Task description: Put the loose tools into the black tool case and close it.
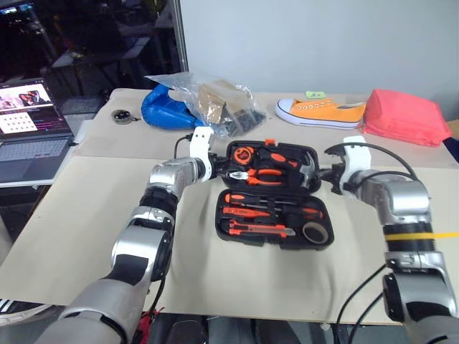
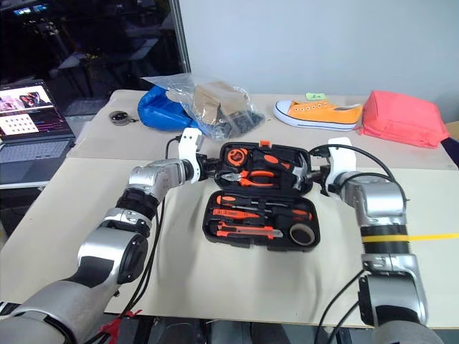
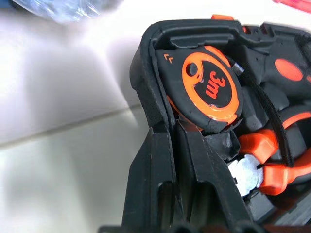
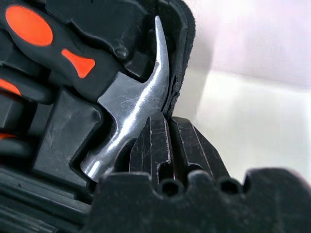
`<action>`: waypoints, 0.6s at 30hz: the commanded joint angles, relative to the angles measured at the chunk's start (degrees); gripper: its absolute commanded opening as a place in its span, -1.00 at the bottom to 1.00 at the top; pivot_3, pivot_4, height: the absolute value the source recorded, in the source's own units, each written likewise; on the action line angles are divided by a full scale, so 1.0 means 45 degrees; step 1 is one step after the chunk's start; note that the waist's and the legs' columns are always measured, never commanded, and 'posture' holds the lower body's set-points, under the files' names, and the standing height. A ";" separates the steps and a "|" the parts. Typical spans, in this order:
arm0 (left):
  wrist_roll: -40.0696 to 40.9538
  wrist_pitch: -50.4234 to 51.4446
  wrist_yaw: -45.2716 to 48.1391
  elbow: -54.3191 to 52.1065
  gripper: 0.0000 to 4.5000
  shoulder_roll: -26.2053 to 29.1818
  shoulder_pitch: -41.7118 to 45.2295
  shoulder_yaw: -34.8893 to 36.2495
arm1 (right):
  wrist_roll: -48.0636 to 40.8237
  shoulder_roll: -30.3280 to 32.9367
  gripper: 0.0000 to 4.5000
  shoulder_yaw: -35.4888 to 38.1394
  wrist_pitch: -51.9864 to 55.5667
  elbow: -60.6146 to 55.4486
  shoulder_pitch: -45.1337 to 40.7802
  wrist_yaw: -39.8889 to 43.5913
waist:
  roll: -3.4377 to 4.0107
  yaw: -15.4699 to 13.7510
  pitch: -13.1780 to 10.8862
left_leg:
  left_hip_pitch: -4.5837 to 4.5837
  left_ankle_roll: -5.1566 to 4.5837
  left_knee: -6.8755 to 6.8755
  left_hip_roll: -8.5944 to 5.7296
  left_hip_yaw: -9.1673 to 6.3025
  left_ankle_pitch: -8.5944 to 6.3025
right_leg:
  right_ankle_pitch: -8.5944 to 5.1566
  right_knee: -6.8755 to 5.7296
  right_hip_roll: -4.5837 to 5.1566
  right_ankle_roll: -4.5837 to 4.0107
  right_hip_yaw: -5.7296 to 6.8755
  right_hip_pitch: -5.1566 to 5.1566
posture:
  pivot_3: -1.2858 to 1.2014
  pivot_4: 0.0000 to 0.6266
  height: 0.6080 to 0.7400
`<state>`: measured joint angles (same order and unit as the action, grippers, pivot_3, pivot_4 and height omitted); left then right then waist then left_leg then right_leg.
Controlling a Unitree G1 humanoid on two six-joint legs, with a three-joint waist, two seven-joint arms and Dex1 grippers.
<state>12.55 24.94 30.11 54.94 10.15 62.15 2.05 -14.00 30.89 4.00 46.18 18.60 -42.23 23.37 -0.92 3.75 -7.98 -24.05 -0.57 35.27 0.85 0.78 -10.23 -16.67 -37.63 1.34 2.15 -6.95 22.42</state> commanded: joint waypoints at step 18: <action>-0.1569 -0.5844 0.5033 -0.9362 -0.98 0.3124 -0.6118 -0.2322 | -0.0595 0.0634 -1.00 0.1813 -0.8858 -0.7990 0.8777 0.4605 | 0.0015 -0.0664 0.0010 | -0.0031 0.0003 -0.0053 0.0011 -0.0018 -0.0001 | -0.0001 -0.0066 0.0018 -0.0002 0.0054 0.0056 | 0.03 -0.52 1.00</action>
<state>6.86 2.64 48.96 16.15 24.10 36.06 -4.57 -16.41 33.02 13.36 11.15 -11.85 -4.51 40.56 -0.85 0.76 -7.94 -23.80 -0.55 35.07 0.89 0.70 -10.24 -16.71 -37.56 1.42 2.12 -6.69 22.22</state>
